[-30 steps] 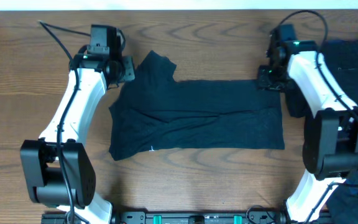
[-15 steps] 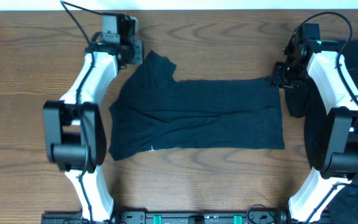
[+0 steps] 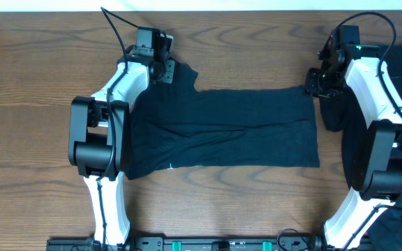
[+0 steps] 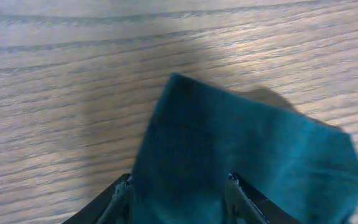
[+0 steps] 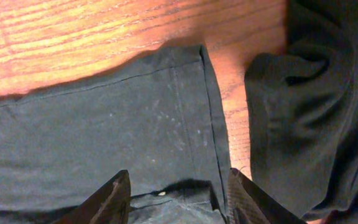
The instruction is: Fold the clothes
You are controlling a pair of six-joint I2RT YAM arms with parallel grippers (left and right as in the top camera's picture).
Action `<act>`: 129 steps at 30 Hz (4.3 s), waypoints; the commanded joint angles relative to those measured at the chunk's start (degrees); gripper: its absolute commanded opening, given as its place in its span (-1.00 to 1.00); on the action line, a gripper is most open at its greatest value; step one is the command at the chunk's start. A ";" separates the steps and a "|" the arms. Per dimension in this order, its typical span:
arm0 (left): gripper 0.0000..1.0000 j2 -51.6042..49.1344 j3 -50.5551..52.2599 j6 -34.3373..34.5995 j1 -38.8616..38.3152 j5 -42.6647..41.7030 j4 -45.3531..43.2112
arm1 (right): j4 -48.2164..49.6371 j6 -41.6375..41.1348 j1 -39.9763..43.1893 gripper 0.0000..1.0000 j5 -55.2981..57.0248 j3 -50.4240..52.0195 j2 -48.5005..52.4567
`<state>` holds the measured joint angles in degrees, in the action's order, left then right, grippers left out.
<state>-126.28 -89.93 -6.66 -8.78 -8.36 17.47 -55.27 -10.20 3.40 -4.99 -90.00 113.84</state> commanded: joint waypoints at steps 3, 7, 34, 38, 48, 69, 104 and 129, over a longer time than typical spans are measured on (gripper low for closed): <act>0.00 -3.54 -0.46 -1.27 0.33 2.03 -0.50 | 1.14 1.75 -0.61 -0.03 -0.42 0.90 -0.31; 0.00 -4.90 -0.46 -1.25 0.33 2.78 -1.05 | 1.73 1.77 -0.63 -0.03 -0.39 1.33 -0.31; -0.26 -4.90 -0.46 -0.98 0.44 11.43 3.61 | 16.94 10.29 -0.85 0.00 -2.95 9.07 -0.24; -0.26 -4.87 -0.46 0.50 0.44 11.41 3.37 | 23.98 12.07 -0.85 -0.03 -2.75 13.42 -0.24; -0.25 -4.90 -0.46 1.38 0.44 11.41 2.38 | 32.00 12.41 -0.85 -0.03 -2.25 17.55 -0.24; -0.24 -4.90 -0.46 1.38 0.44 11.41 2.40 | 40.35 12.39 -0.85 0.02 0.39 20.85 3.98; -0.88 6.99 -0.48 2.25 0.33 9.88 7.34 | 36.65 12.39 -0.79 -0.98 -5.09 19.32 2.64; -0.88 19.87 0.96 21.90 0.26 9.86 47.21 | 5.40 11.52 2.27 -0.98 -9.38 19.54 -13.86</act>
<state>-107.02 -90.02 12.08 -8.73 1.30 62.83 -48.77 1.91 5.08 -14.17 -70.67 100.97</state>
